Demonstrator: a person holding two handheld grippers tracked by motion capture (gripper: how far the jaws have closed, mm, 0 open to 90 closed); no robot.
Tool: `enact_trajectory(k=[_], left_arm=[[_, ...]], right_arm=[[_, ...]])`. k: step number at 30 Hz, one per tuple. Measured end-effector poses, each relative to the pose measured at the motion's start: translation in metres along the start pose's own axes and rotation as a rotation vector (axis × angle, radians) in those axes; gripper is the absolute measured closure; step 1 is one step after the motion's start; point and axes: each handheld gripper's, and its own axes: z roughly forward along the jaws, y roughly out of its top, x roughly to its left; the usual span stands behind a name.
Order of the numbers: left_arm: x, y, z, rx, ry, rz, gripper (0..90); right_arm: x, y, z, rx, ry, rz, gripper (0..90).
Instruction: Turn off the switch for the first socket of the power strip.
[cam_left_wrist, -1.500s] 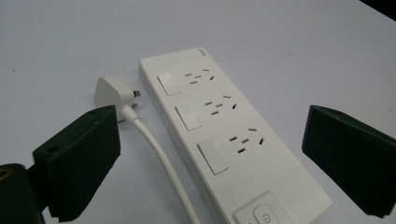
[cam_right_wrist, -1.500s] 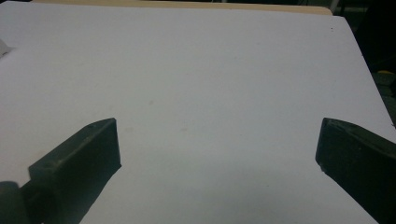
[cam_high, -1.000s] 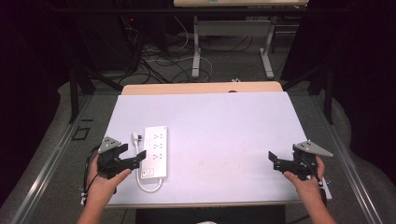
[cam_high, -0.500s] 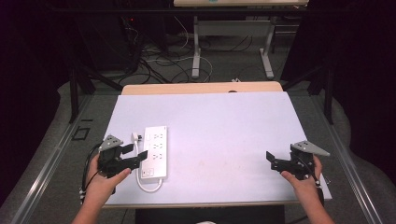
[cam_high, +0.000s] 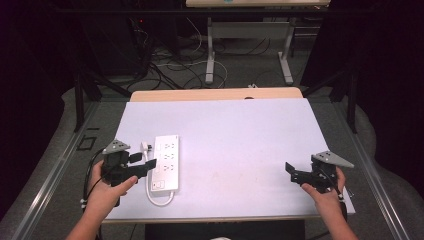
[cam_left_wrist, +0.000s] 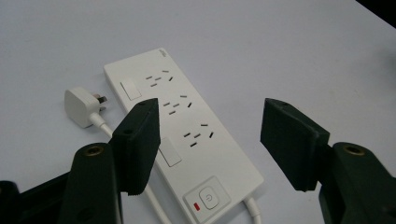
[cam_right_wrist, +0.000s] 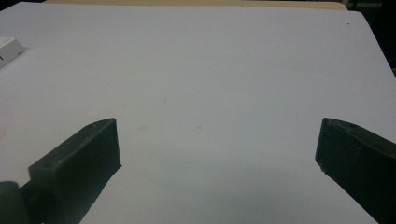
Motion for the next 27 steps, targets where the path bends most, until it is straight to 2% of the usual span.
enact_trajectory(k=[3, 9, 13, 17, 27], left_arm=[[-0.0006, 0.0018, -0.0011, 0.001, -0.003, -0.016, 40.2], [0.0002, 0.0038, -0.0027, 0.03, 0.013, -0.007, 41.5], [-0.0008, 0.0031, -0.001, 0.046, 0.013, -0.029, 43.3], [-0.0012, 0.0032, -0.0001, 0.094, 0.001, -0.028, 46.7], [-0.0044, 0.0049, -0.0004, 0.174, 0.017, -0.018, 53.1]], right_arm=[[0.0, -0.0002, -0.0001, -0.006, 0.003, -0.005, 0.0], [0.0008, -0.0009, 0.0002, -0.007, 0.009, 0.0, 0.0], [0.001, -0.0013, 0.0005, -0.008, 0.011, 0.0, 0.0], [0.0013, -0.0013, 0.0002, 0.002, 0.009, 0.001, 0.0], [0.001, -0.0013, -0.0001, -0.001, 0.009, -0.003, 0.0]])
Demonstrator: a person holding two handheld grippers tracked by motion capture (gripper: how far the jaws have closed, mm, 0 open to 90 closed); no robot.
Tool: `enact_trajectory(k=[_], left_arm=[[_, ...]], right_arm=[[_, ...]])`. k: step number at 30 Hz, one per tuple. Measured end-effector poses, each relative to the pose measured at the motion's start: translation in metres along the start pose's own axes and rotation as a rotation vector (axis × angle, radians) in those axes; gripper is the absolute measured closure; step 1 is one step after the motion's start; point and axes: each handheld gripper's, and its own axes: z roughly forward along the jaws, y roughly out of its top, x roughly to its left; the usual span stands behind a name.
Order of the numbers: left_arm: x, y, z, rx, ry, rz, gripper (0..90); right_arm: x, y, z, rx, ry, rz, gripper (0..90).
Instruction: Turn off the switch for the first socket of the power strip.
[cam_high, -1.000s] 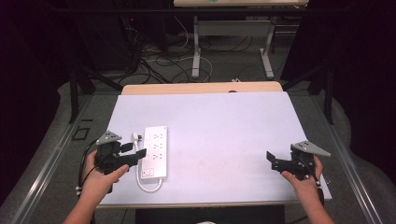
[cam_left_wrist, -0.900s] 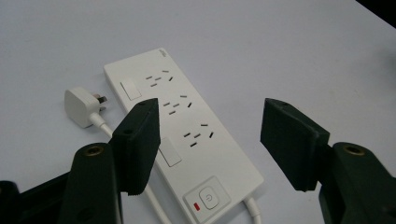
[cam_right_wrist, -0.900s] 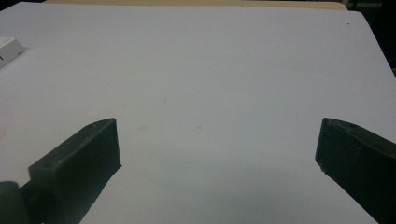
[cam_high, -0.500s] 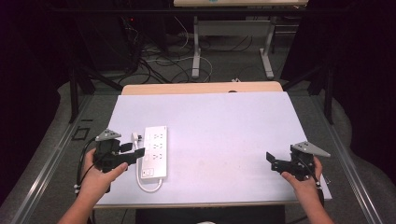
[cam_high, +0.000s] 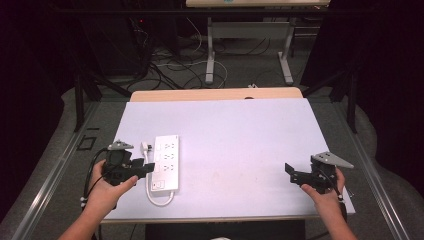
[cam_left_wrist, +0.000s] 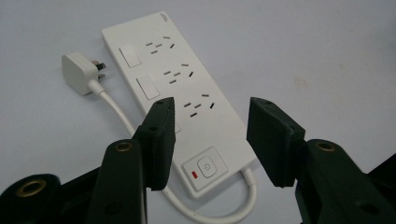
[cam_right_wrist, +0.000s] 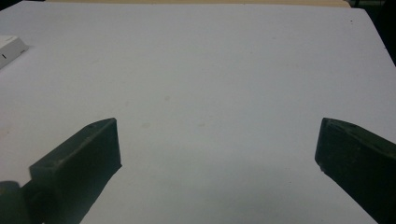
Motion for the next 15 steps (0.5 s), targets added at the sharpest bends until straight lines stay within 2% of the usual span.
enact_trajectory(k=[4, 7, 8, 12, 15], left_arm=[[-0.0019, 0.0007, 0.0009, 0.021, 0.005, 0.006, 56.8], [-0.0025, 0.0015, 0.0014, 0.037, 0.009, 0.02, 60.5], [-0.0033, 0.0015, 0.0018, 0.045, 0.005, 0.012, 62.1], [-0.0047, 0.0015, 0.0044, 0.068, 0.012, 0.023, 68.6], [-0.0054, 0.0008, 0.0069, 0.087, 0.012, 0.011, 72.5]], right_arm=[[0.0002, -0.0003, 0.0007, -0.012, -0.004, 0.0, 0.0], [-0.0001, -0.0002, -0.0001, 0.001, -0.002, 0.0, 0.0], [-0.0001, -0.0002, 0.0001, -0.001, -0.004, 0.001, 0.0], [0.0001, -0.0003, 0.0002, 0.0, -0.002, 0.003, 0.0], [-0.0002, -0.0003, 0.0005, 0.003, 0.001, -0.003, 0.0]])
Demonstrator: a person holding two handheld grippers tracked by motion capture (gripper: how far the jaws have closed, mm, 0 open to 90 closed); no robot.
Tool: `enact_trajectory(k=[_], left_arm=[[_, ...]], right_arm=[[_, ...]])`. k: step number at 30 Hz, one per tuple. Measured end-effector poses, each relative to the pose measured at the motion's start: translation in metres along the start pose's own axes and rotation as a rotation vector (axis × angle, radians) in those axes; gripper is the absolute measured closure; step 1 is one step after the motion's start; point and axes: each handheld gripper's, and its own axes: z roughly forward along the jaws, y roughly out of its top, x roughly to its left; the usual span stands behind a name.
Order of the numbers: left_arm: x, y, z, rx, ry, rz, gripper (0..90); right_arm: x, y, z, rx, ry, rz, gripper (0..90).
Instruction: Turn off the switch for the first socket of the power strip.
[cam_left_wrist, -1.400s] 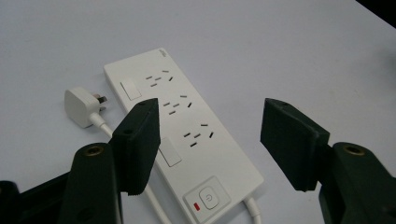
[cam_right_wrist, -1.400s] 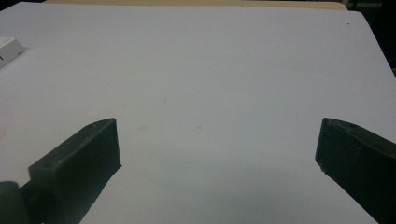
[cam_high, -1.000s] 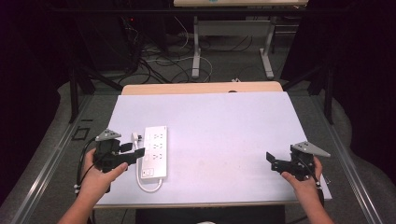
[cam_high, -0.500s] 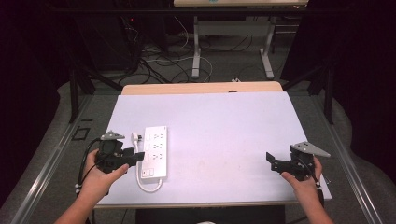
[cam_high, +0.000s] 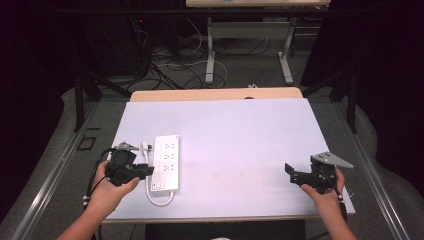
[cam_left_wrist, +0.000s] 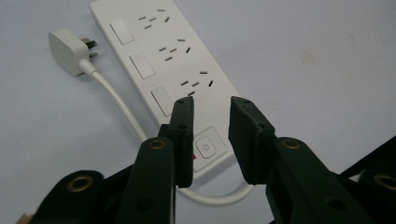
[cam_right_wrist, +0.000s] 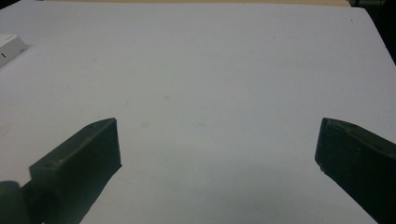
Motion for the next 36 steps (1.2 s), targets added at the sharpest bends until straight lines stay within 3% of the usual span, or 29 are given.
enact_trajectory(k=[14, 15, 16, 26, 36], left_arm=[[0.001, -0.002, 0.009, 0.067, -0.013, -0.033, 86.7], [0.0, -0.002, 0.01, 0.066, -0.013, -0.056, 87.1], [0.001, -0.002, 0.01, 0.075, -0.013, -0.044, 87.1], [0.001, -0.004, 0.019, 0.083, 0.014, -0.089, 90.0], [0.001, -0.006, 0.029, 0.117, 0.017, -0.09, 90.0]], right_arm=[[0.0, 0.0, 0.0, 0.006, 0.001, 0.001, 0.0], [0.0, 0.0, 0.0, 0.003, 0.0, 0.002, 0.0], [0.0, 0.0, 0.0, 0.003, 0.0, 0.002, 0.0], [-0.002, -0.001, 0.0, 0.004, 0.006, 0.014, 0.0], [-0.002, -0.001, 0.001, 0.004, 0.008, 0.013, 0.4]])
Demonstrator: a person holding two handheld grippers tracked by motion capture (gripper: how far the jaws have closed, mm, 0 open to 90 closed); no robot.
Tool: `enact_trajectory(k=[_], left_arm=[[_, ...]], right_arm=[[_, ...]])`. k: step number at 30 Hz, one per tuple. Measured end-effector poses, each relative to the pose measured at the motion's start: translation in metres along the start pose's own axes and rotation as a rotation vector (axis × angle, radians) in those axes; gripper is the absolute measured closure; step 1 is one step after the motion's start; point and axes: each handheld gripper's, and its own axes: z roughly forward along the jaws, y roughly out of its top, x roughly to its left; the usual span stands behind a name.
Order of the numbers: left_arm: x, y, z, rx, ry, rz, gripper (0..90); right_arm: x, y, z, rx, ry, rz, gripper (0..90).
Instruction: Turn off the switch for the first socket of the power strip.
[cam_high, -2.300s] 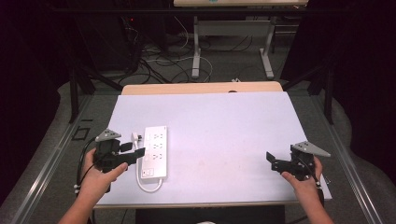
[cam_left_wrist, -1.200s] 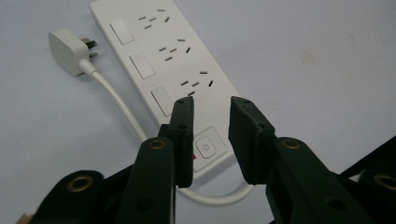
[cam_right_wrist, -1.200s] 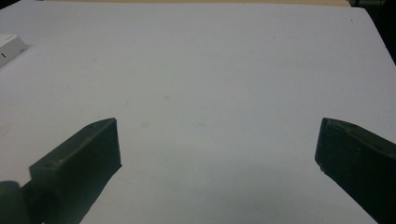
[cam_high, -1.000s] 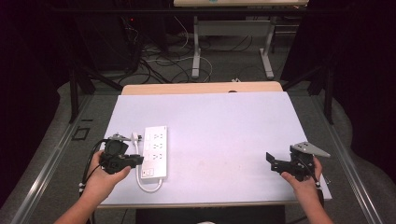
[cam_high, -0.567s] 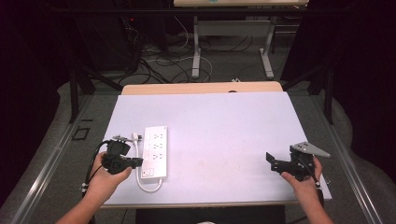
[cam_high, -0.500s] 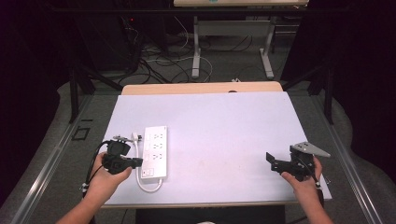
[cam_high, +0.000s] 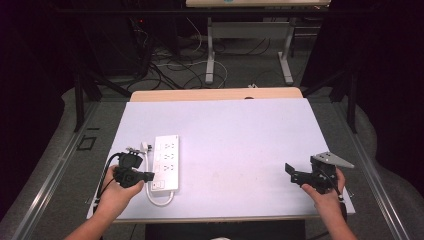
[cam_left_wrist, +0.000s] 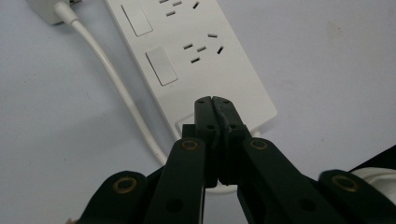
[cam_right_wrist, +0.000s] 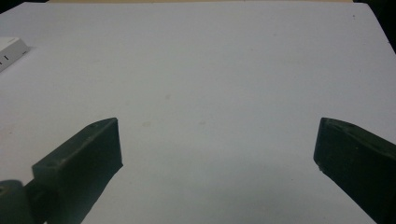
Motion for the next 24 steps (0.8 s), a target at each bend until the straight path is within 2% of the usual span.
enact_trajectory(k=[4, 13, 24], left_arm=[[0.002, 0.002, 0.002, 0.012, 0.002, -0.01, 90.0], [0.007, 0.009, 0.01, 0.002, 0.019, -0.026, 90.0], [0.014, 0.018, 0.021, 0.014, 0.018, -0.055, 90.0]], right_arm=[[0.0, 0.0, 0.0, -0.006, 0.003, 0.007, 0.5], [0.0, -0.001, 0.0, 0.001, -0.002, 0.01, 0.7], [0.0, -0.001, 0.001, -0.003, -0.005, 0.026, 1.1]])
